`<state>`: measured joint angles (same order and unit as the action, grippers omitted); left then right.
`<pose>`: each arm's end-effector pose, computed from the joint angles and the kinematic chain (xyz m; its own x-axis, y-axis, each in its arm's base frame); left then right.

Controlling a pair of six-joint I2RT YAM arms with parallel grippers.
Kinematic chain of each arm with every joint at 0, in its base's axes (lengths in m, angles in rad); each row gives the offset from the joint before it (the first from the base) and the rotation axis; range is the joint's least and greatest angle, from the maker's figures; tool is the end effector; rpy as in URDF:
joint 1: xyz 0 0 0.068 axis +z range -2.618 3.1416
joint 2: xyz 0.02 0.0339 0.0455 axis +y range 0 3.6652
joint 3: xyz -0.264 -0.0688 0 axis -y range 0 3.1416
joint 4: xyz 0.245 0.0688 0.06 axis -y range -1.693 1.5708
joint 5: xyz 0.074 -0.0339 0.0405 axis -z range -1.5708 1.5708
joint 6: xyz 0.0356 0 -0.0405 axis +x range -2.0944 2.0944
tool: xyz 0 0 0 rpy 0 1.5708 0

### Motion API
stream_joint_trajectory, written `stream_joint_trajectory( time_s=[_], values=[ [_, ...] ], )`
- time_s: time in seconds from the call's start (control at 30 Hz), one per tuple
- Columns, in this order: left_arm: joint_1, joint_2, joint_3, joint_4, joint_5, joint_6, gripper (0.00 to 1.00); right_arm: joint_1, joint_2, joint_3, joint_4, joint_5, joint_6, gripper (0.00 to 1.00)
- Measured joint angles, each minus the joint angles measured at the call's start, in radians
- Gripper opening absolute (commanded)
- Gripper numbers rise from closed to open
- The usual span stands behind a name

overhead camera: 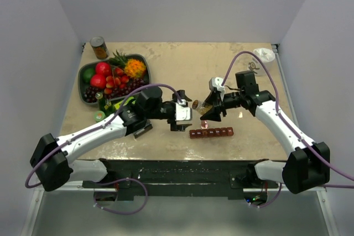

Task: Sort the pills into containers

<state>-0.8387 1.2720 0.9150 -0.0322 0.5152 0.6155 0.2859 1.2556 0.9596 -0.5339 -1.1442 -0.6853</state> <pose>0.1808 -0.2274 0.2966 0.3425 0.3705 -0.8634 0.9237 0.0351 0.3815 0.2306 0.1016 0.2849 -0.1011 -0.3027 -0.9477 -0.9948 0.0415 0.0929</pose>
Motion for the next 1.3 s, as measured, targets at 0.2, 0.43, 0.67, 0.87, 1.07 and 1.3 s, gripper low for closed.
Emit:
stream_joint_trajectory(
  time_s=[0.2,0.43,0.67,0.87,1.07,1.3],
  values=[
    [0.034,-0.089,-0.052,0.142,-0.003,-0.322,1.00,-0.001,0.000,0.000,0.001,0.000,0.001,0.08],
    [0.080,-0.019,0.019,0.172,0.057,-0.769,0.95,-0.001,0.000,0.000,0.002,0.000,0.002,0.08],
    [0.080,0.068,0.102,0.140,0.113,-0.967,0.74,-0.001,0.000,0.000,0.003,0.000,0.002,0.08],
    [0.088,0.130,0.153,0.098,0.116,-0.991,0.45,-0.001,0.000,0.000,0.000,0.000,0.004,0.08],
    [0.097,0.151,0.176,0.058,0.131,-0.948,0.15,-0.001,0.000,0.000,-0.011,0.004,0.002,0.08],
    [0.086,0.127,0.177,0.026,0.143,-0.712,0.10,0.005,0.000,0.000,0.015,0.010,-0.034,0.08]
  ],
)
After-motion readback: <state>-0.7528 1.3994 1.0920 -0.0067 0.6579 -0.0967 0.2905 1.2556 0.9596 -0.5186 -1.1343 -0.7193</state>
